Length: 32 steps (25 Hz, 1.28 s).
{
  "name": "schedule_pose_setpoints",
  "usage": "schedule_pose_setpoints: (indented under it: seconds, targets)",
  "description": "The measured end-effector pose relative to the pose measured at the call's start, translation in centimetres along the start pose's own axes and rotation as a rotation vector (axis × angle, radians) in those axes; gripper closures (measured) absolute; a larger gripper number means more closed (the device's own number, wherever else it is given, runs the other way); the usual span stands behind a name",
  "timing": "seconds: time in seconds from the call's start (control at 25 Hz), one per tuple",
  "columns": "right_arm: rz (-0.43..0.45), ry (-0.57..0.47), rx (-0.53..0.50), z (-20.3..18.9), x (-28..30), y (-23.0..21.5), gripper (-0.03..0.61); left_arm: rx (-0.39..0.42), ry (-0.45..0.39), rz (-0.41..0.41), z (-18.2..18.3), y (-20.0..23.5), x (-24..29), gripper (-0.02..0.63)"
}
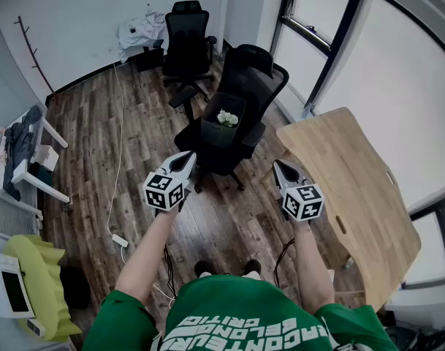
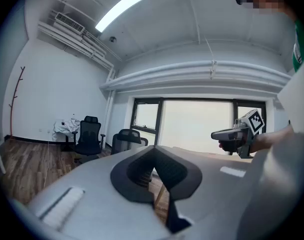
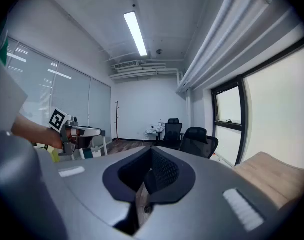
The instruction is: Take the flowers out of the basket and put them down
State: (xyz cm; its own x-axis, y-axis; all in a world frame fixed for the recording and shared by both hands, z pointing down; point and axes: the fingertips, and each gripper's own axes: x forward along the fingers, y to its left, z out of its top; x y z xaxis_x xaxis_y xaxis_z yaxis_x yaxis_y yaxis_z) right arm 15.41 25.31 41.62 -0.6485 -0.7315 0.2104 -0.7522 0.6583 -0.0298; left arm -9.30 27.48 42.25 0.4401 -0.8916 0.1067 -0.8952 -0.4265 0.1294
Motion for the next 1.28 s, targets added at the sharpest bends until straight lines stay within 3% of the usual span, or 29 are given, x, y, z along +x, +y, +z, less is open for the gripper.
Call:
schedule_pose_setpoints:
  seconds: [0.8, 1.28]
  targets:
    - [-0.067, 0.027, 0.029, -1.1, 1.4, 2.9, 0.572, -0.054, -0.016, -0.032, -1.2, 2.6, -1.3, 0.594]
    - [-0.023, 0.076, 0.033, -2.8, 5.2, 3.7, 0.572, -0.094, 0.023, -0.041, -4.6, 3.7, 0.6, 0.594]
